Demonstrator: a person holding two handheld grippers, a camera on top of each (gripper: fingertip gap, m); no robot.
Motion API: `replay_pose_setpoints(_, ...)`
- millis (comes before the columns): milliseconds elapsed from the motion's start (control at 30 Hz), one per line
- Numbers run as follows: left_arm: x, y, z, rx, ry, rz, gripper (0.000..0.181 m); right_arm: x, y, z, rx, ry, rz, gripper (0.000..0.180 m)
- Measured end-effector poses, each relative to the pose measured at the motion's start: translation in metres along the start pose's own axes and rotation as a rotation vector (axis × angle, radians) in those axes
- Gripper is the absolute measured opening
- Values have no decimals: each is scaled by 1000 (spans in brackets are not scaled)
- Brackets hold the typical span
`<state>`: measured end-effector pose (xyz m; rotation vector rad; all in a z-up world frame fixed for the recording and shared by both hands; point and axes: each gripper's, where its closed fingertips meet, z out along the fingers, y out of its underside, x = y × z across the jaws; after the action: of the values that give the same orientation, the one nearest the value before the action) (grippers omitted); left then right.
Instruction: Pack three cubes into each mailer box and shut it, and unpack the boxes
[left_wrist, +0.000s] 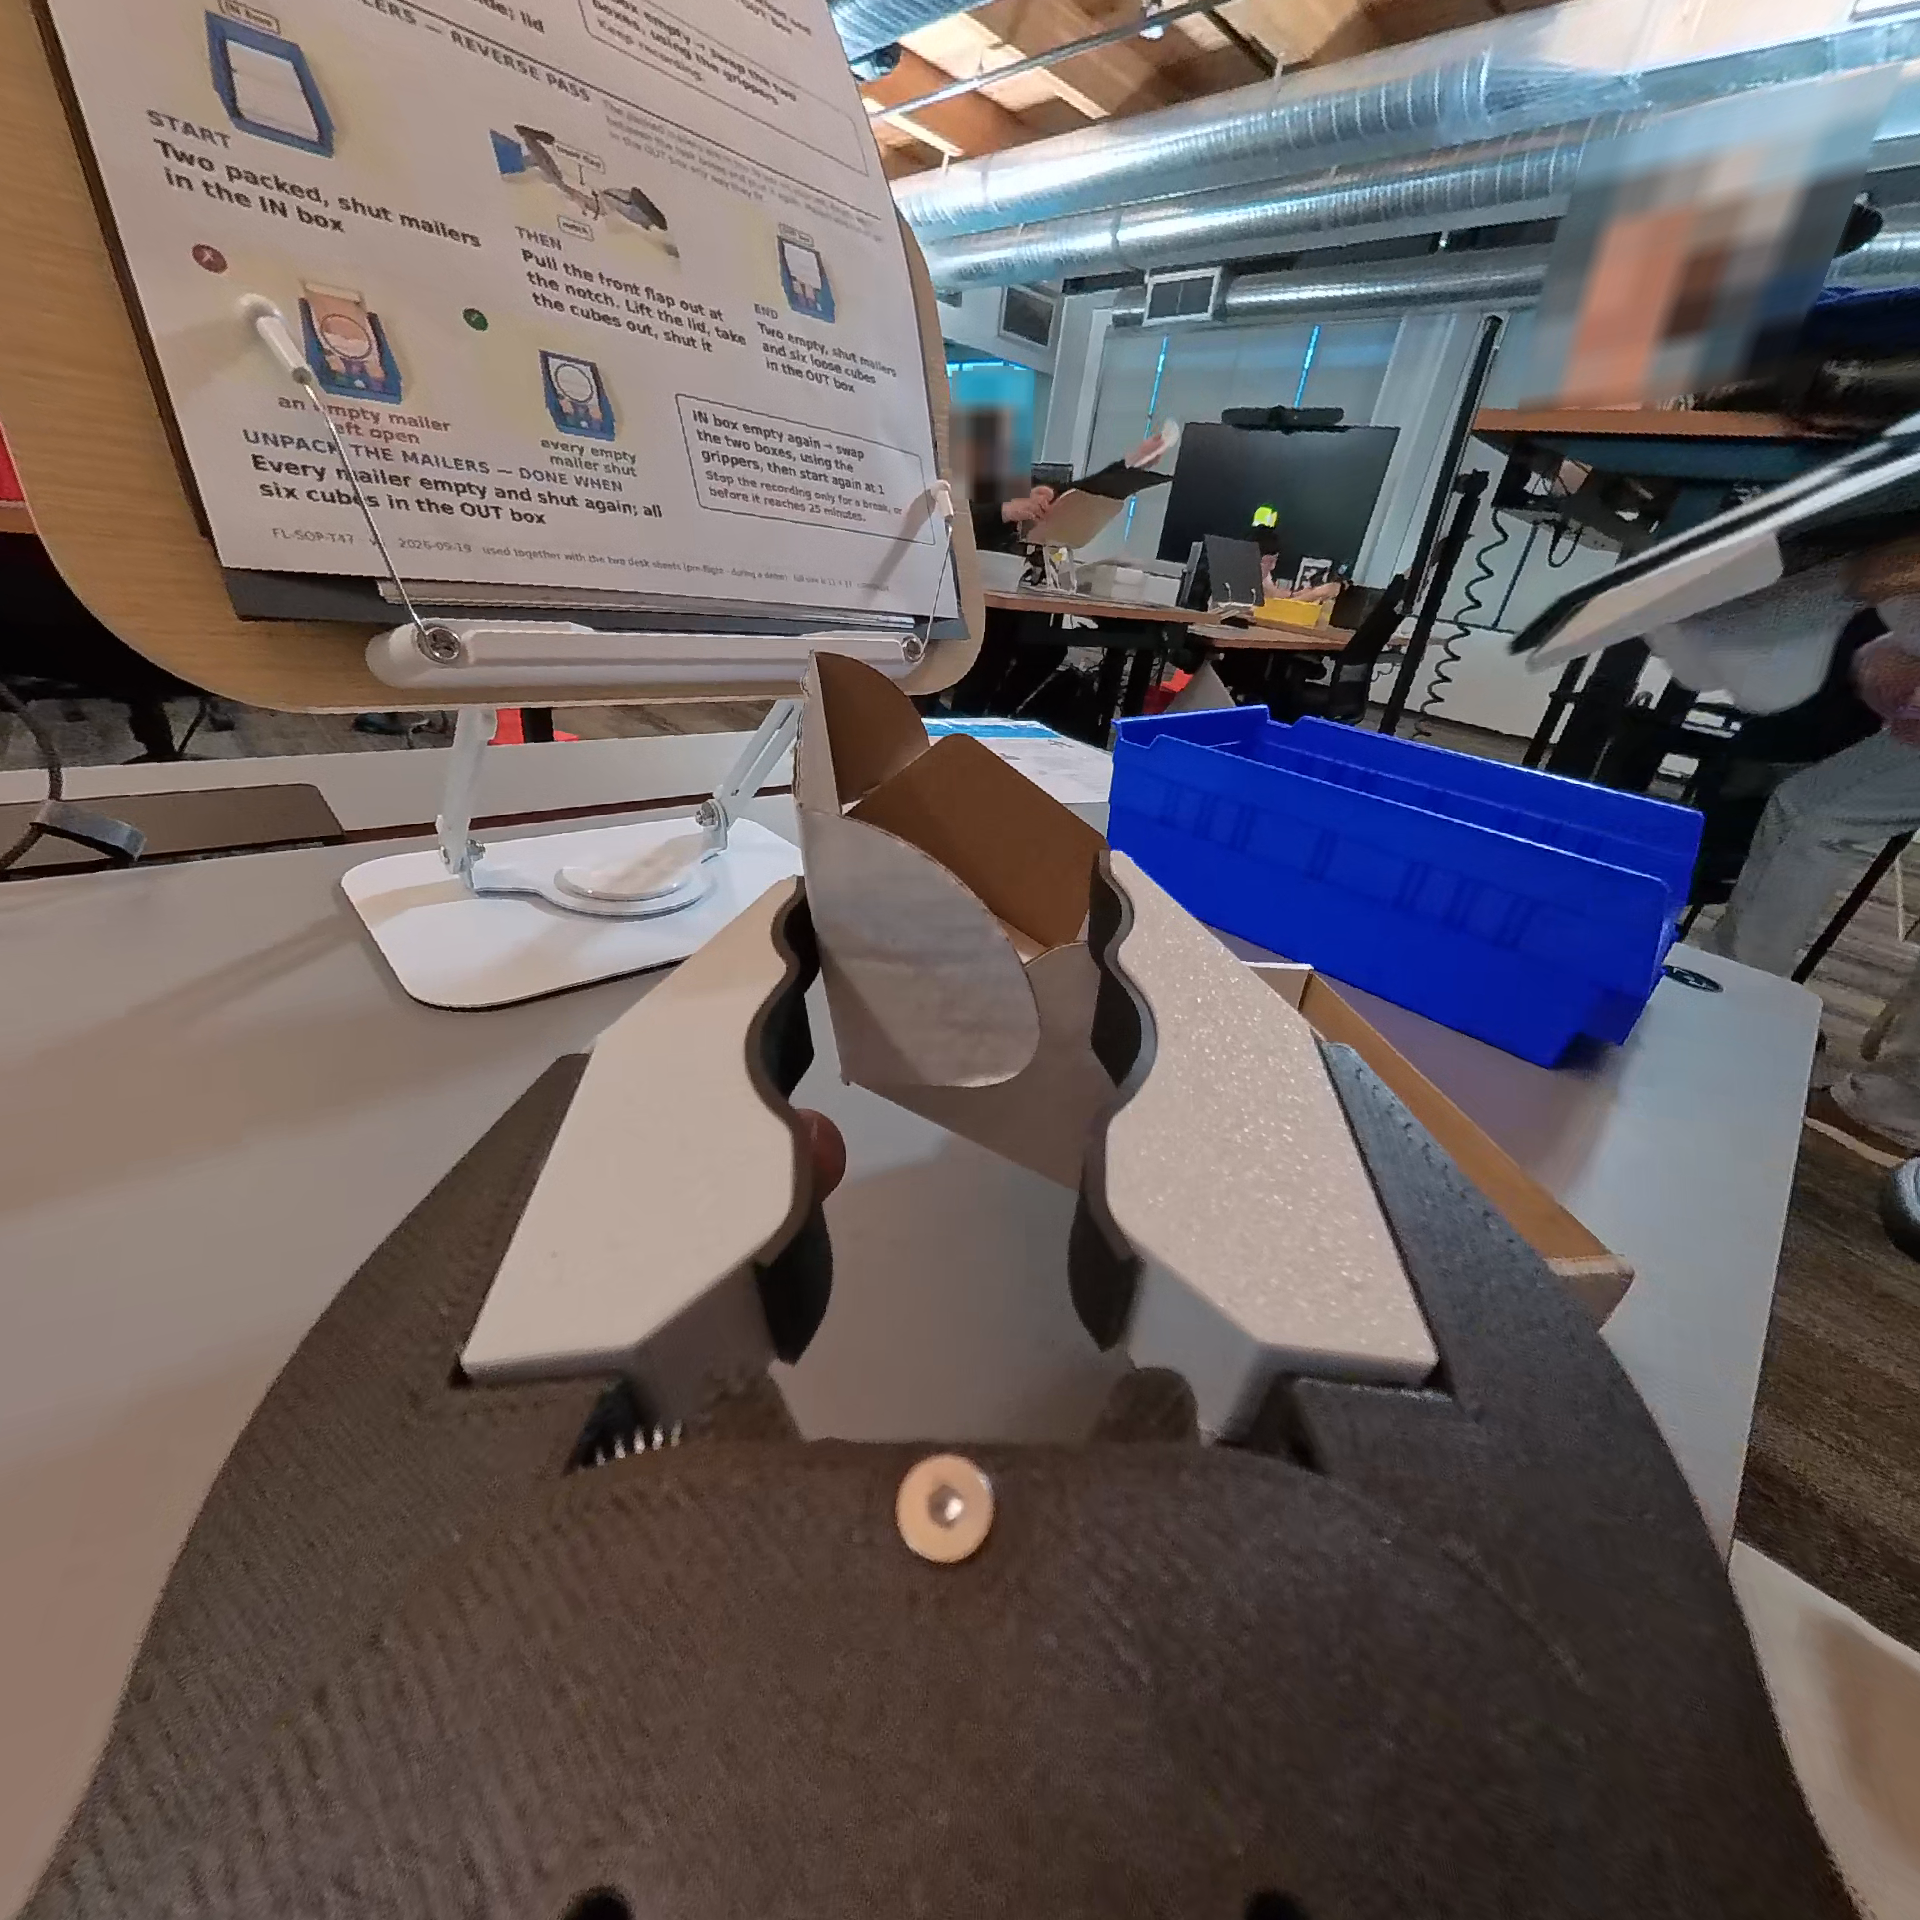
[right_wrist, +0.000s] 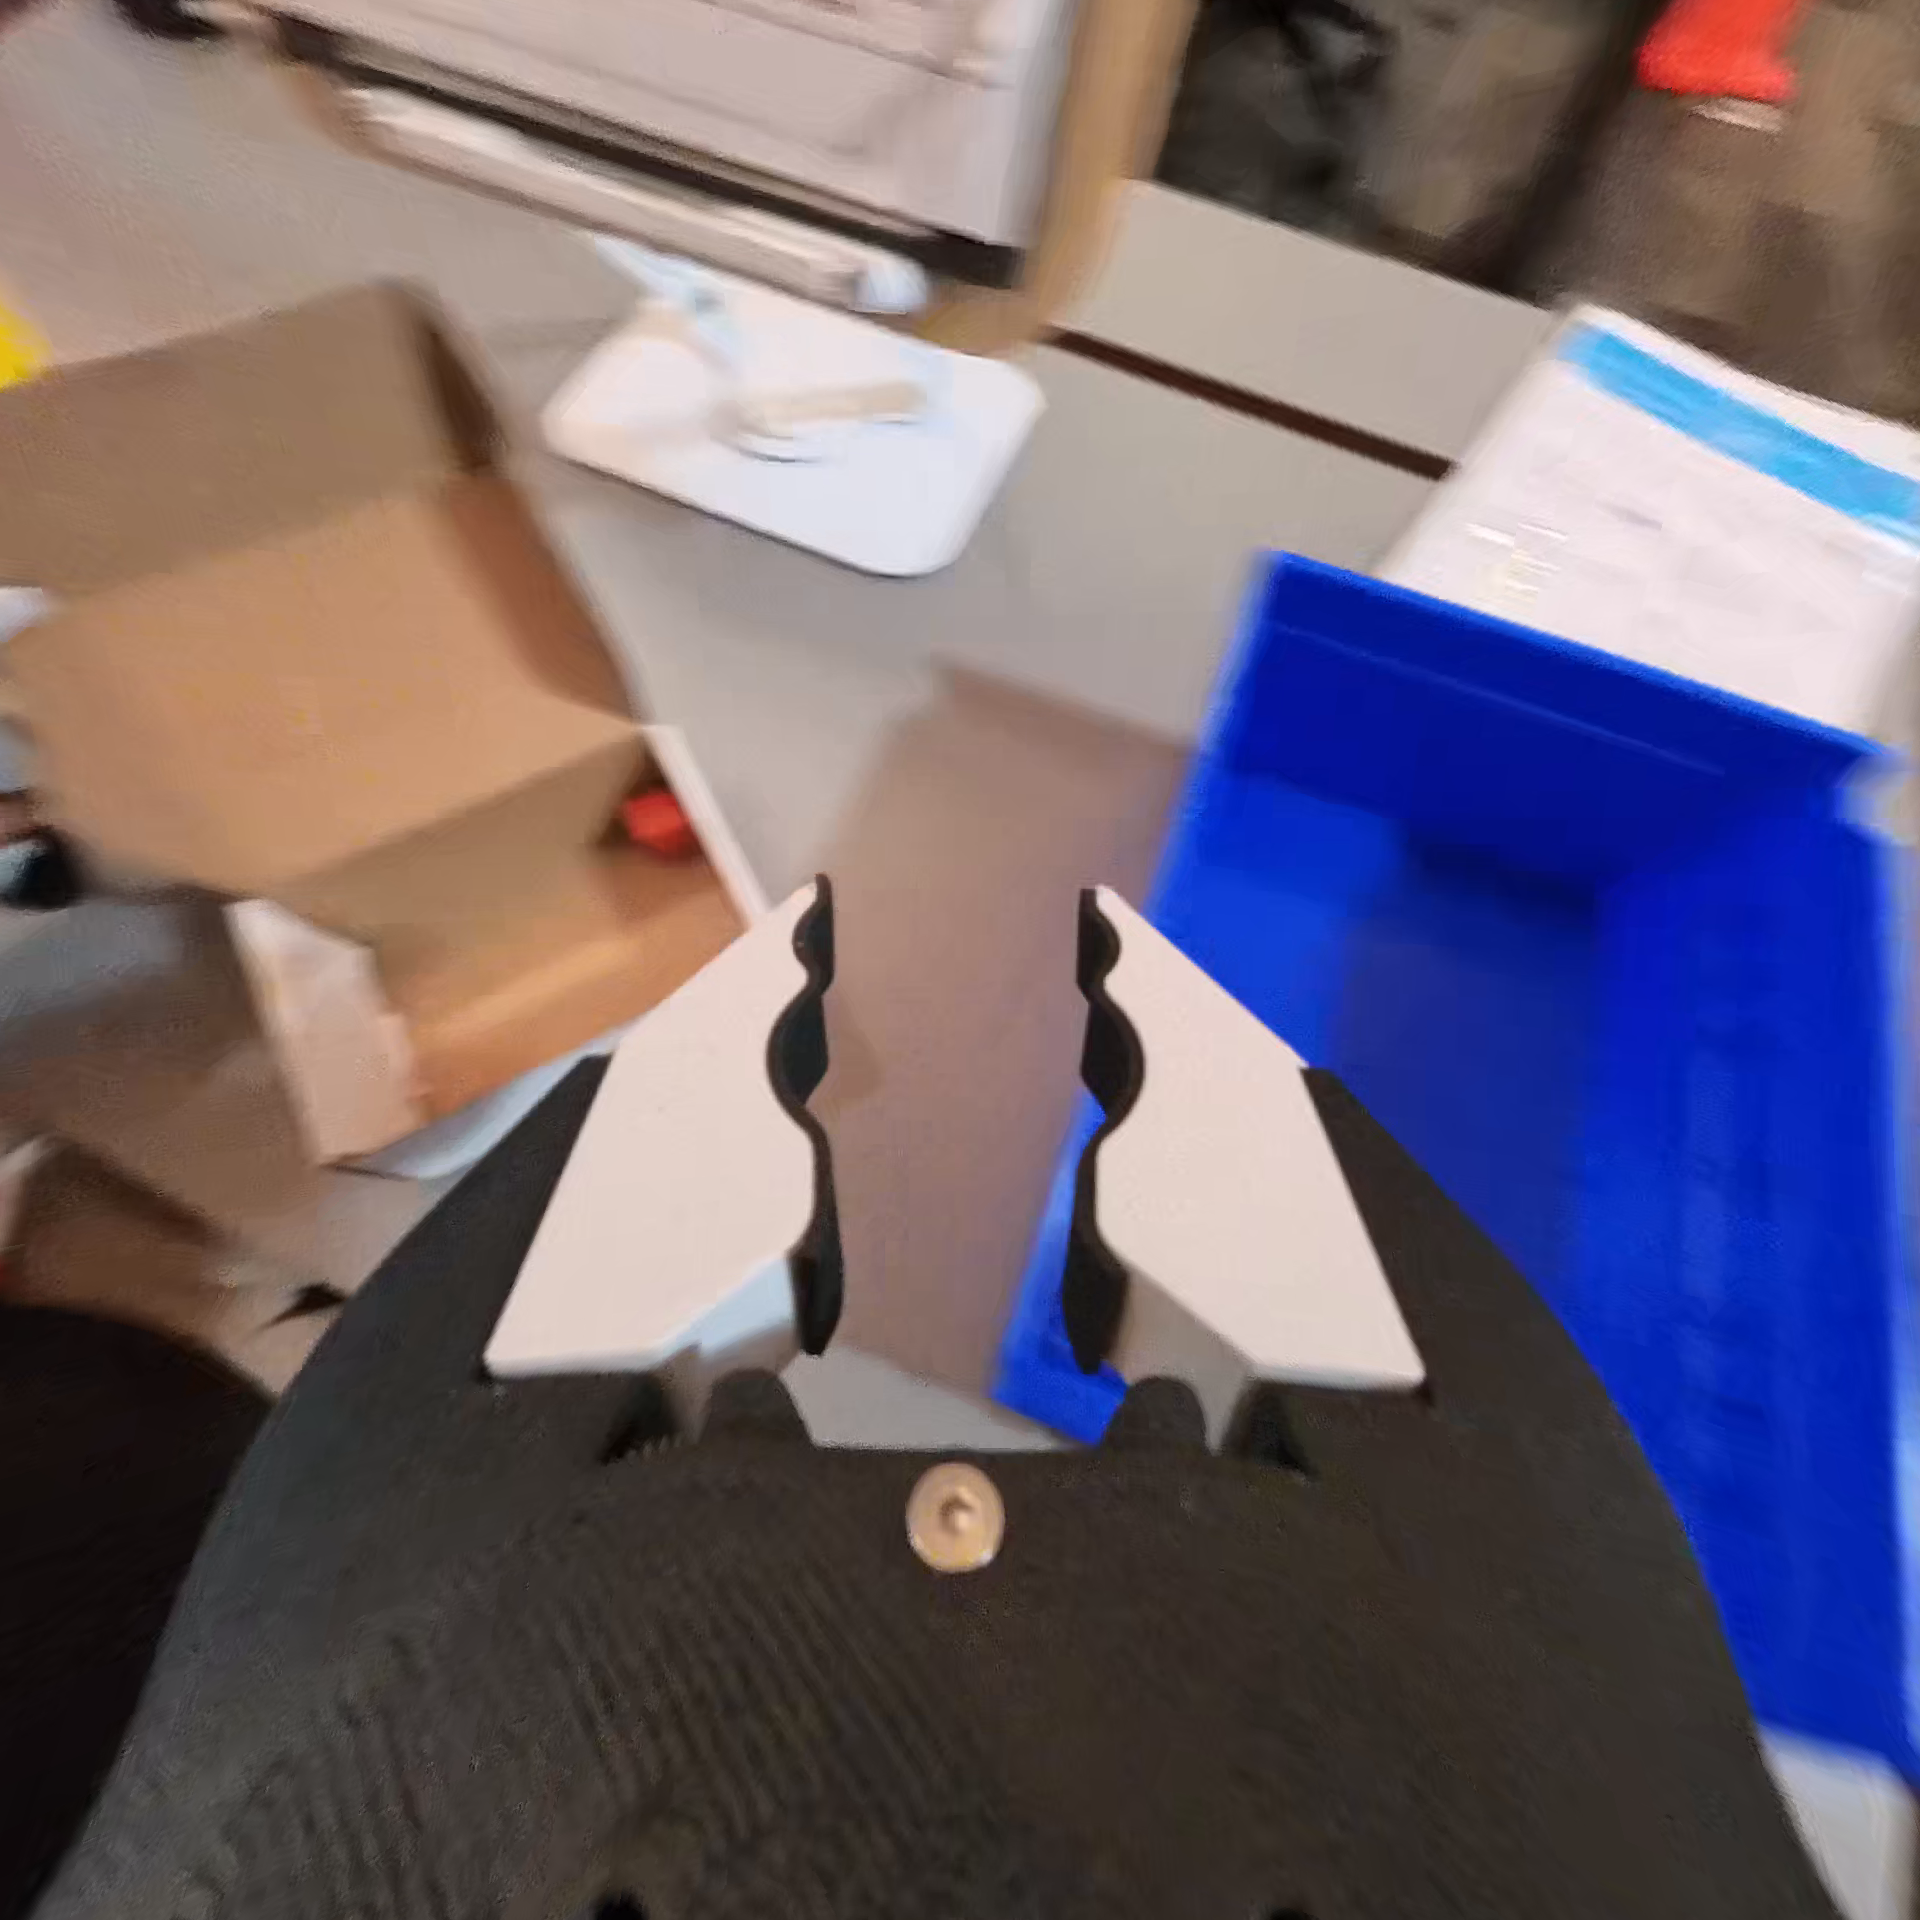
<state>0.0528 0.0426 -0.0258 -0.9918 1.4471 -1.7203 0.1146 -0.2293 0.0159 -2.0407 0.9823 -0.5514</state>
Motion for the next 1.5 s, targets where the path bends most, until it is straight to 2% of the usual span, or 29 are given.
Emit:
replay_pose_setpoints(100, 2, -1, 0, 3, 3, 10, 53, -75, -4, 44, -24, -191, -110, 42)
replay_pose_setpoints(200, 3, -1, -1, 5, 6, 26, 52, -126, 17, 96, -129, -280, -242, 43)
replay_pose_setpoints(300, 3, -1, -2, 7, 8, 30, 52, -136, 41, 141, -235, -195, -437, 44)
replay_pose_setpoints(400, 3, -1, -3, 4, 16, 33, 56, -131, 35, 162, -215, -60, -599, 44)
replay_pose_setpoints(667, 11, 3, -1, -7, 42, 75, 55, -146, 32, 156, -185, -89, -649, 36)
replay_pose_setpoints(1067, 10, 3, -1, -6, 41, 59, 54, -141, 63, 179, -316, -180, -693, 42)
replay_pose_setpoints(1100, 11, 3, -1, -5, 42, 59, 54, -141, 66, 180, -330, -184, -694, 40)
replay_pose_setpoints(1167, 10, 3, -1, -6, 42, 59, 54, -147, 72, 175, -353, -235, -670, 23)
replay_pose_setpoints(1233, 10, 3, -1, -6, 42, 57, 54, -154, 77, 166, -381, -298, -626, 22)
replay_pose_setpoints(1367, 10, 3, -1, -5, 43, 53, 54, -146, 77, 164, -372, -270, -608, 26)
replay_pose_setpoints(1500, 11, 3, -1, -6, 45, 62, 53, -150, 81, 166, -374, -306, -590, 23)
